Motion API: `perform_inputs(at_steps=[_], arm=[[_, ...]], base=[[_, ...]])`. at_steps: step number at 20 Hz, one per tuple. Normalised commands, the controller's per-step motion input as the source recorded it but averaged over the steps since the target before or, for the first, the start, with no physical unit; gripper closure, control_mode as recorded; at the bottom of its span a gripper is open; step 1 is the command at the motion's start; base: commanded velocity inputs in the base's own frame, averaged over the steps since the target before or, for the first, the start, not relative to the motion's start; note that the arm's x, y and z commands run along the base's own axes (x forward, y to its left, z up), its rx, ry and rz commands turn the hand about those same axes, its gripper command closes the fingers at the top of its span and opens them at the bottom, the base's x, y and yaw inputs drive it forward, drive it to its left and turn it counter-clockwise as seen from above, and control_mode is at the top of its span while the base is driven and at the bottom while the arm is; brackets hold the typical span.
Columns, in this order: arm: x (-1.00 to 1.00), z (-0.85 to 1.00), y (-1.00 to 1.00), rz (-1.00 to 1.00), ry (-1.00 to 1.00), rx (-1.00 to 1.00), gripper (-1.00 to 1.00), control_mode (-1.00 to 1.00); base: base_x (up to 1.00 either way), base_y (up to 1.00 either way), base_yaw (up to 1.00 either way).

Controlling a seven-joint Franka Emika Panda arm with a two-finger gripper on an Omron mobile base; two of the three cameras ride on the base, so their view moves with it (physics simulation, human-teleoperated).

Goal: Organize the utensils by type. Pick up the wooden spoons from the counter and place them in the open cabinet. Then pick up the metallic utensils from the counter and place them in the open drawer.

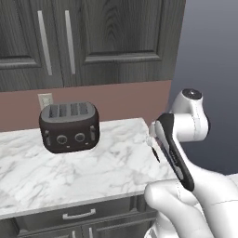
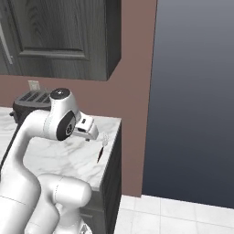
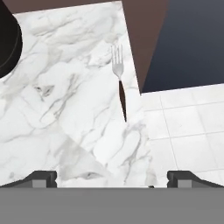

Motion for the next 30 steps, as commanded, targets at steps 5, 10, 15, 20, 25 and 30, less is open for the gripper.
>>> perform_inputs(at_steps=[5,10,15,20,25,30], arm=[[0.44,-0.51,0.00,0.00,0.02,0.00,-1.00,-1.00],[0.45,-0.50,0.00,0.00,0.00,0.00,-1.00,-1.00],[0.33,-0.38,-0.06,0.00,0.06,0.00,-1.00,-1.00],[0.19,-0.25,-0.20,0.00,0.09,0.00,-1.00,-1.00],[0.25,-0.19,-0.21,0.00,0.07,0.00,-1.00,-1.00],[0.25,-0.25,-0.02,0.00,0.02,0.00,-1.00,-1.00]], base=[[0.00,0.00,0.00],[0.00,0.00,0.00],[0.00,0.00,0.00],[0.00,0.00,0.00],[0.00,0.00,0.00],[0.00,0.00,0.00]])
